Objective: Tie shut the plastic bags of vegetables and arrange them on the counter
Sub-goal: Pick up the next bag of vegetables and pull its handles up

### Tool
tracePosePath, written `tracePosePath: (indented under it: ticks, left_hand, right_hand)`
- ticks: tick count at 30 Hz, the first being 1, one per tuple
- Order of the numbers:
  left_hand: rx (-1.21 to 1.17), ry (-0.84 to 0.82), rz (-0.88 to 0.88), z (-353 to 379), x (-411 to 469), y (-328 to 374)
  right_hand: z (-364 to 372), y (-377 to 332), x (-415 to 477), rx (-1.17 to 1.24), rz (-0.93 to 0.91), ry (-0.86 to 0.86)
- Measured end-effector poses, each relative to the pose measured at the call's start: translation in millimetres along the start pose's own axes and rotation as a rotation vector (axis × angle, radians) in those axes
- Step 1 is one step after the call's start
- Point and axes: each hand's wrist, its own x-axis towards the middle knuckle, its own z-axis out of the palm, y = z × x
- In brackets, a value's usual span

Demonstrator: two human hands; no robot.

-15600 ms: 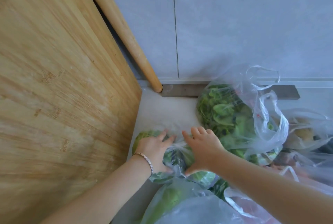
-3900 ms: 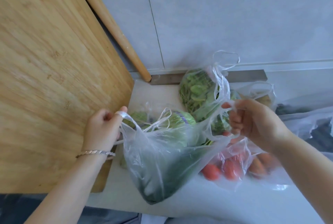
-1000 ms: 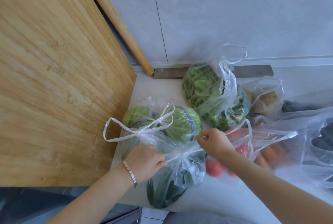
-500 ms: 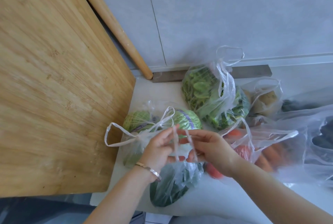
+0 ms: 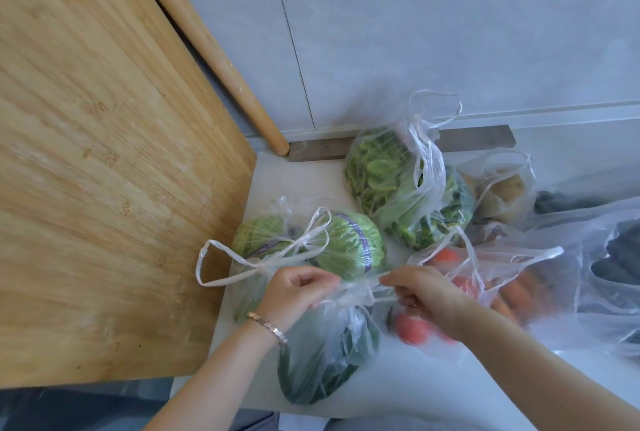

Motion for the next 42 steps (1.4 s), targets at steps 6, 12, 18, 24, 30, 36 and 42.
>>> tracePosePath:
  ticks: [6,12,18,24,30,36,42]
  left_hand:
    - [0.808,0.046,0.183,2.6,-4.8,17.3]
    - [0.833,-0.165,0.411,3.0,-7.0,24.9]
    - [0.726,-0.183,0.546,-31.1,0.2,-14.4]
    - [0.699,0.239,0.442,-58.1,2.4,-9.4]
    - [0.844,0.210,0.277,-15.5,5.8,13.8]
    - [0.760,0.054,0.461,66.2,17.2,59.9]
    - [0.651,-0.209,0.145,142.3,40.2,71.4]
  right_hand:
    - [6.5,14.2,24.0,0.175,0.077,0.075]
    - [5.2,-1.6,35.8,0.020,0.043,0.188]
    - [-2.0,-15.5,40.7,0.351,0.052,0.203]
    - [16.2,-13.2,7.2,-0.116,-0.135,0.138]
    - [-5.4,-27.3,-28.9,-0.439,-0.288,0.134]
    - [-74.2,-43.0,-56.0,-0.431,-0.618,0.765]
    - [-115.4,-11.3,-45.2,-1.040,-0.373,0.664]
